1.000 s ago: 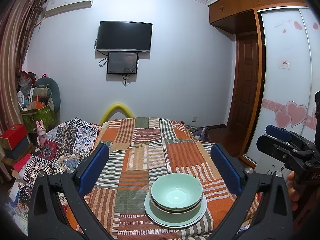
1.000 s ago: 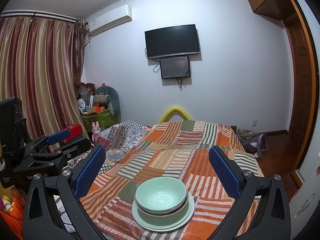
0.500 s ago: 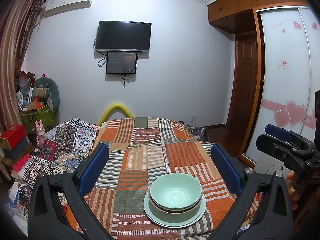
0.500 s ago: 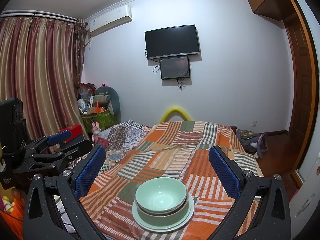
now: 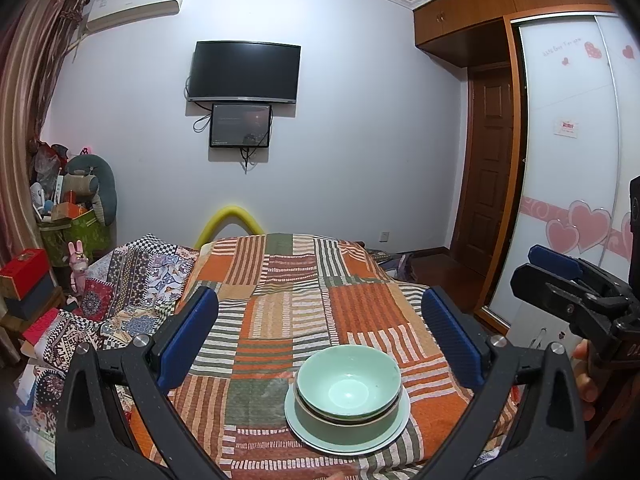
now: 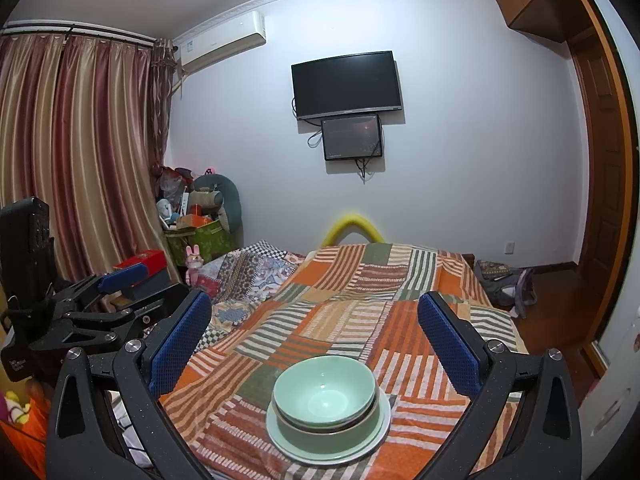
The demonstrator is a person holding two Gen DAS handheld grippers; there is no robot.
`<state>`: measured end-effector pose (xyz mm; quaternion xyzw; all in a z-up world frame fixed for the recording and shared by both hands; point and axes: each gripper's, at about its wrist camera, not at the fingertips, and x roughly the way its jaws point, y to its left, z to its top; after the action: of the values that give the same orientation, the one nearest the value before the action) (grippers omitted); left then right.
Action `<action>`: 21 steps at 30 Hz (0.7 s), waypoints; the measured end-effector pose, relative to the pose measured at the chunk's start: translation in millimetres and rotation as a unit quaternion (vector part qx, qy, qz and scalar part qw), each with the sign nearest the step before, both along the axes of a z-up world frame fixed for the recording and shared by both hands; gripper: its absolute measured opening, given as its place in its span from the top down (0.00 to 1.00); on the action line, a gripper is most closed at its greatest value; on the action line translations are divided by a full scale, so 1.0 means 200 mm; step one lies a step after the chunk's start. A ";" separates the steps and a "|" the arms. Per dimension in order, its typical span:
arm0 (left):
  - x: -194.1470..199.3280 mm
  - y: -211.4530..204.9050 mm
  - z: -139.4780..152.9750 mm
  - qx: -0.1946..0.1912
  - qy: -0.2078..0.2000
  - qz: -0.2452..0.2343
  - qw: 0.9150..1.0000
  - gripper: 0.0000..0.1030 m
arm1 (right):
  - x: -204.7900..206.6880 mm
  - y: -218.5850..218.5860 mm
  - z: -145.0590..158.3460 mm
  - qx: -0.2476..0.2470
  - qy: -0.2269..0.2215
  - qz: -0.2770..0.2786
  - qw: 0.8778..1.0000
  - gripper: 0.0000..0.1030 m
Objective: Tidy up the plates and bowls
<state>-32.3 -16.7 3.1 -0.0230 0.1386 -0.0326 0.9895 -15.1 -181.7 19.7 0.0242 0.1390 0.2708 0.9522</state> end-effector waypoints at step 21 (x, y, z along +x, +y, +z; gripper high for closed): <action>-0.01 0.00 -0.01 0.000 -0.002 -0.009 1.000 0.00 | 0.01 0.00 0.01 -0.001 0.007 -0.003 1.000 0.00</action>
<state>-33.4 -17.3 0.8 -0.0213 0.1366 -0.0418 0.9895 -12.1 -182.0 21.4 0.0259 0.1462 0.2679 0.9519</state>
